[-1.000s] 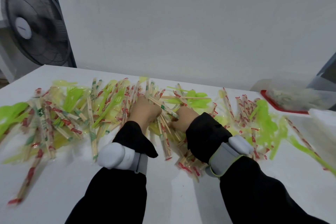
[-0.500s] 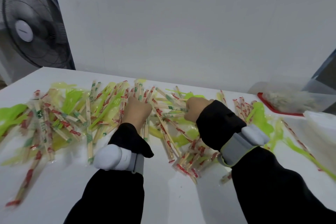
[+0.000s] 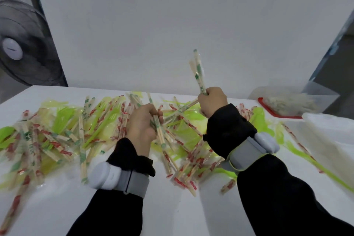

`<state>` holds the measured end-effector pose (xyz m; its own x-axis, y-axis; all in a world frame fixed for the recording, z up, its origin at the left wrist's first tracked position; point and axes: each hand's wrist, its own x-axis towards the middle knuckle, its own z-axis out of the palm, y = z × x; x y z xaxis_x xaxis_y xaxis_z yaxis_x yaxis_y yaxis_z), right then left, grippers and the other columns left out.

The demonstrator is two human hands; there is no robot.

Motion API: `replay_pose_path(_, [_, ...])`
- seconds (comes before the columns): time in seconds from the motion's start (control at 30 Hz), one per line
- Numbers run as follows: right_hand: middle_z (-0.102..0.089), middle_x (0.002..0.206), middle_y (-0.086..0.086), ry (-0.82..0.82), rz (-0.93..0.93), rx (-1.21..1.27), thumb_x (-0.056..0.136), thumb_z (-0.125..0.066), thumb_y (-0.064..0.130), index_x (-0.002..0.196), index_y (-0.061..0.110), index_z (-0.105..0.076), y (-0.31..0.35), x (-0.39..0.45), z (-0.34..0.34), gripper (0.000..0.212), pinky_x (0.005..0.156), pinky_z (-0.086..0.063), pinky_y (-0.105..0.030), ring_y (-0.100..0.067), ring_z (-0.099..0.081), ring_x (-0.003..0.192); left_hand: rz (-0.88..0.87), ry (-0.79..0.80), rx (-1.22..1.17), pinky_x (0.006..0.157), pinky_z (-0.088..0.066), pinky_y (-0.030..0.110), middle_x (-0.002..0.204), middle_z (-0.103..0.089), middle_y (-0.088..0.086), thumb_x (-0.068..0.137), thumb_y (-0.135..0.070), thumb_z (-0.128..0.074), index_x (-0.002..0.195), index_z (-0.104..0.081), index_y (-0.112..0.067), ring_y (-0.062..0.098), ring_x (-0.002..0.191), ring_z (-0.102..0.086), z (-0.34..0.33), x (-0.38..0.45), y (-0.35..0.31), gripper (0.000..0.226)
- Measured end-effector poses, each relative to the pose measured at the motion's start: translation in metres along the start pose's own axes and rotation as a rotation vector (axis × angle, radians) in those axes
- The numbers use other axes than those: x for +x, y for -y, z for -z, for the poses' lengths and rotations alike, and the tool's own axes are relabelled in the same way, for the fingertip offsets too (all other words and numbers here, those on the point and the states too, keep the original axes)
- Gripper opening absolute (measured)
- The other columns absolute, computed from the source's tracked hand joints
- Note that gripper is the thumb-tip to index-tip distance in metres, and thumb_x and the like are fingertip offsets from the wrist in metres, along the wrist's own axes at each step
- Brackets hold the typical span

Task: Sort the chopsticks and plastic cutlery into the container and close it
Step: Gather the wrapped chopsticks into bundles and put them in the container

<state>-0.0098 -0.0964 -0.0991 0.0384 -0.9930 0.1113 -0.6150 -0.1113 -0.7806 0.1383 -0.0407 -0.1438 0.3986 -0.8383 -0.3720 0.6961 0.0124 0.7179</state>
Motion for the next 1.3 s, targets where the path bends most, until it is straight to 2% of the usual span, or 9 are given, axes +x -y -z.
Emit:
replay_pose_path(0.1, [-0.044,0.061,-0.002,-0.122,-0.01,0.127,0.091,-0.044,0.009,0.062,0.012,-0.044,-0.001,0.0,0.004,0.028,0.059,-0.045,-0.03,-0.029,-0.054,0.066,-0.052,-0.05,-0.05,0.033,-0.03,0.014,0.067,-0.037,0.004,0.077,0.006,-0.036,0.088,-0.048,-0.004,0.012,0.043,-0.036,-0.013,-0.007,0.009,0.018])
replay_pose_path(0.2, [-0.048,0.068,-0.004,-0.19,0.008,0.15,0.093,-0.043,0.012,0.08,0.007,-0.05,0.001,-0.005,0.002,0.016,0.063,-0.045,-0.03,-0.03,-0.055,0.073,-0.067,-0.123,-0.106,0.034,-0.028,0.012,0.069,-0.039,0.0,0.084,-0.001,-0.05,0.121,-0.051,-0.005,0.009,0.039,-0.032,-0.027,-0.014,0.016,0.037])
replay_pose_path(0.37, [-0.053,0.082,-0.006,-0.301,0.118,0.249,0.094,-0.044,0.014,0.09,0.009,-0.055,0.002,-0.012,0.003,0.013,0.065,-0.043,-0.032,-0.028,-0.053,0.076,0.069,-0.011,-0.134,0.032,-0.028,0.013,0.067,-0.044,0.001,0.089,-0.025,-0.064,0.091,-0.054,-0.01,0.008,0.046,-0.033,-0.054,-0.026,0.028,0.018])
replay_pose_path(0.53, [-0.047,0.065,-0.002,-0.043,0.101,0.46,0.089,-0.043,0.003,0.081,0.017,-0.056,-0.008,-0.02,-0.001,0.02,0.049,-0.035,-0.025,-0.021,-0.043,0.056,-0.068,0.016,-0.1,0.036,-0.03,0.016,0.071,-0.058,0.006,0.089,-0.023,-0.064,0.09,-0.057,-0.008,0.009,0.042,-0.035,-0.072,-0.02,0.009,0.016])
replay_pose_path(0.7, [-0.05,0.081,-0.004,0.065,0.037,0.556,0.092,-0.042,0.0,0.097,0.01,-0.057,-0.02,-0.024,0.004,0.019,0.05,-0.036,-0.023,-0.016,-0.041,0.053,-0.387,-0.029,0.126,0.051,-0.031,0.026,0.063,-0.043,0.003,0.091,-0.007,-0.045,0.08,-0.046,-0.013,0.013,0.052,-0.035,-0.071,-0.008,-0.014,0.013])
replay_pose_path(0.87, [-0.045,0.07,-0.004,0.152,0.007,0.657,0.092,-0.04,0.004,0.078,0.014,-0.05,-0.008,-0.021,0.005,0.02,0.052,-0.036,-0.027,-0.018,-0.044,0.054,-0.369,0.235,0.476,0.067,-0.043,0.035,0.067,-0.05,0.008,0.091,-0.007,-0.05,0.082,-0.053,-0.011,0.023,0.069,-0.051,-0.075,-0.018,-0.007,0.01])
replay_pose_path(1.03, [-0.063,0.105,-0.005,0.138,0.139,0.466,0.101,-0.02,0.042,0.118,0.013,-0.053,-0.004,-0.03,-0.012,0.046,0.095,-0.048,-0.039,-0.022,-0.061,0.102,-0.264,0.346,0.304,0.077,-0.053,0.034,0.087,-0.067,0.014,0.097,-0.011,-0.045,0.102,-0.056,-0.005,0.025,0.083,-0.065,-0.085,-0.033,0.016,0.013])
replay_pose_path(1.17, [-0.064,0.114,-0.013,0.105,0.137,0.343,0.102,-0.018,0.04,0.122,0.008,-0.055,-0.008,-0.03,-0.011,0.053,0.094,-0.048,-0.038,-0.026,-0.06,0.107,-0.206,0.43,0.291,0.071,-0.052,0.028,0.092,-0.069,0.009,0.099,-0.035,-0.043,0.108,-0.057,-0.005,0.017,0.082,-0.066,-0.083,-0.033,0.025,0.035])
replay_pose_path(1.3, [-0.058,0.126,-0.008,0.268,0.105,0.39,0.103,-0.02,0.036,0.135,0.014,-0.045,-0.015,-0.032,-0.011,0.047,0.099,-0.045,-0.031,-0.019,-0.055,0.116,-0.27,0.378,0.475,0.068,-0.048,0.025,0.084,-0.061,0.007,0.095,-0.027,-0.053,0.085,-0.058,-0.006,0.017,0.077,-0.061,-0.082,-0.033,0.036,0.025])
